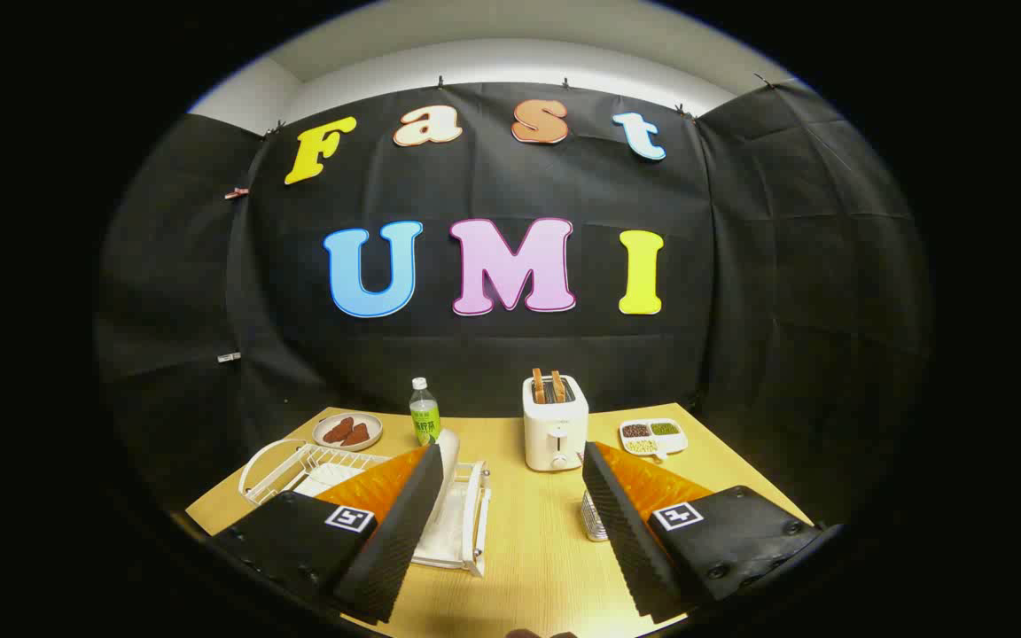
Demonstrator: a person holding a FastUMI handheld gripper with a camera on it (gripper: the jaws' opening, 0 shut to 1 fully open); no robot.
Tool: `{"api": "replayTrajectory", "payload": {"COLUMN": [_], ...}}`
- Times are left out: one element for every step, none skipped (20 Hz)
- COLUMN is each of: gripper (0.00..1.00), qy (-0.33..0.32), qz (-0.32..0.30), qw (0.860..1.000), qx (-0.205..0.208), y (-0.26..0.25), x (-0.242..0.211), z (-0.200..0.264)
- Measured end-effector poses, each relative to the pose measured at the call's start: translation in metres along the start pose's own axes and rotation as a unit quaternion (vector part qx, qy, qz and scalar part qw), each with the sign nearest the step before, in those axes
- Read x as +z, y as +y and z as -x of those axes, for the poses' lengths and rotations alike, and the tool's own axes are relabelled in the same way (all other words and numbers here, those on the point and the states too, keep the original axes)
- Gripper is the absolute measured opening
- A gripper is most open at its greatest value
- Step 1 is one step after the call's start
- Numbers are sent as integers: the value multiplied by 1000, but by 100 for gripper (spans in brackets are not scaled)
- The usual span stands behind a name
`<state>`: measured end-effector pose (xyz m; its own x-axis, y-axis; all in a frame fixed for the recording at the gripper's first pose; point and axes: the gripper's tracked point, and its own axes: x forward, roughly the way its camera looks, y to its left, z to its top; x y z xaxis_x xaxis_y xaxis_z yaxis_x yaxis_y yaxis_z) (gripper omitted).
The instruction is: Take the plate from the dish rack, then take the spoon from the basket and place it into the plate.
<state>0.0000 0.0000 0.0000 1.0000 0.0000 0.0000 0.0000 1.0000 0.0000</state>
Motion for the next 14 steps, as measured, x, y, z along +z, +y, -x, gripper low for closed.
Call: {"api": "replayTrajectory", "payload": {"gripper": [98,98,98,98,98,98,98,98,98,98,98,98,98,98], "qy": [0,0,1,2,6,7,8,8,8,9,10,13,14,16], "qz": [0,0,1,2,2,1,2,3,5,6,6,6,6,7], "qw": [1000,1000,1000,1000,1000,1000,1000,1000,1000,1000,1000,1000,1000,1000], "qx": [-2,-3,-3,-5,-5,-3,-3,-3,-2,-2,1,3,5,6], "y": [-2,-3,-3,-5,-6,-6,-7,-9,-9,-9,-9,-8,-7,-7], "x": [1,-1,-1,-3,-4,-5,-4,-5,-4,-4,-5,-5,-6,-7], "z": [2,3,5,7,8,8,9,9,10,11,10,10,10,10]}}
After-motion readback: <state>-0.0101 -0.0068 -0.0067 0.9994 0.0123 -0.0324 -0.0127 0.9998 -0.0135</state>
